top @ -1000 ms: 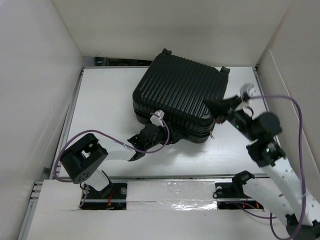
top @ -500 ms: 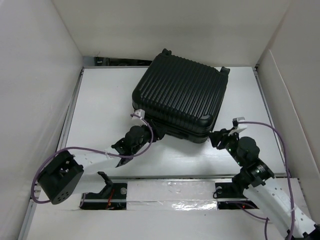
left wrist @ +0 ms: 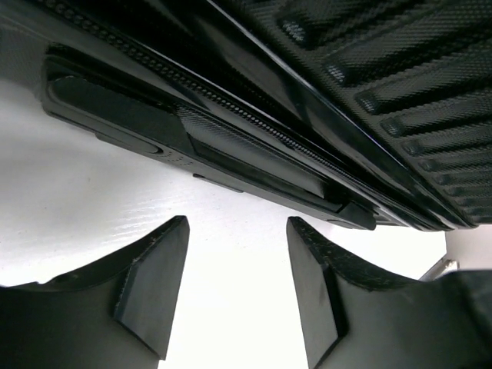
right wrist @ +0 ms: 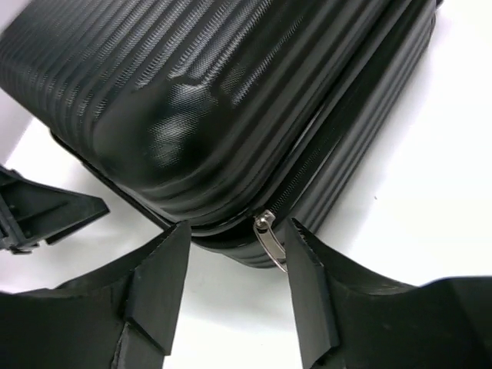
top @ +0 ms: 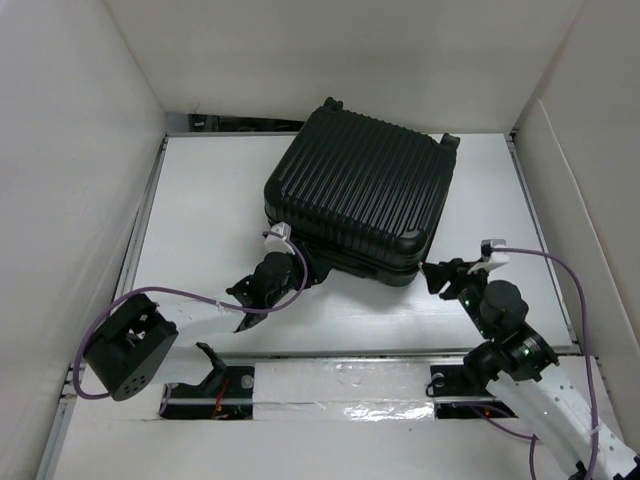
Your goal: Pack the luggage
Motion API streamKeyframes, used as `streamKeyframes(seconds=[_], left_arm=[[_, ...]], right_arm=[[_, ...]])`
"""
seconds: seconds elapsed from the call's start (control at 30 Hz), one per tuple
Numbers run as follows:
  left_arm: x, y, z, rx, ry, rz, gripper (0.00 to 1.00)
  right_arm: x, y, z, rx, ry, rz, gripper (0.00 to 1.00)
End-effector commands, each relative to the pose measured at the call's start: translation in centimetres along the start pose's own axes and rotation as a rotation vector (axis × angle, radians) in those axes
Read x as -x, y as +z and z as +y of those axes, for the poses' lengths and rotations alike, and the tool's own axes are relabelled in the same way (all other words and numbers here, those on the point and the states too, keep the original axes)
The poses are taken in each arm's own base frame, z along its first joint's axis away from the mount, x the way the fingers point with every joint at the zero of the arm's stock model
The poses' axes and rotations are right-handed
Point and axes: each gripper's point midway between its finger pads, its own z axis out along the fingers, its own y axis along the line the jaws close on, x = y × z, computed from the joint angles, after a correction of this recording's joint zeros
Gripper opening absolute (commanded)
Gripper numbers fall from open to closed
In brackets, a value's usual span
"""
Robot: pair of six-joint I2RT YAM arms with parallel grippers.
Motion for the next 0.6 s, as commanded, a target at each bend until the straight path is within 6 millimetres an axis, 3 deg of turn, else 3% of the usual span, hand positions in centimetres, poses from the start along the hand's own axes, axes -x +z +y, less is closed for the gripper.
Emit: streamKeyframes(seconds=[0.0, 0.03, 0.17, 0.37, 0.57], left_arm=[[0.4, 0.0, -1.2, -0.056, -0.018, -0.014, 0.52], [0.6, 0.0, -1.5, -0.069, -0.019, -0.018, 0.52], [0.8, 0.0, -2.0, -0.082, -0.021, -0.02, 0.54], [0.7, 0.1, -2.2, -0.09, -0.02, -0.015, 0.54], [0.4, 0.6, -2.7, -0.106, -0.029, 0.006, 0.55]], right_arm=[[-1.0, 0.8, 0.4, -0.001, -0.029, 0.077, 0.55], [-2.2, 1.5, 0.2, -0.015, -0.058, 0.14, 0.55], [-2.1, 2.7, 0.9, 0.002, -0.138, 0.197, 0.54], [-1.9, 3.2, 0.3, -0.029, -0.138, 0.179, 0.54], [-3.1, 3.7, -0.3, -0.06, -0.129, 0.232, 0.48]])
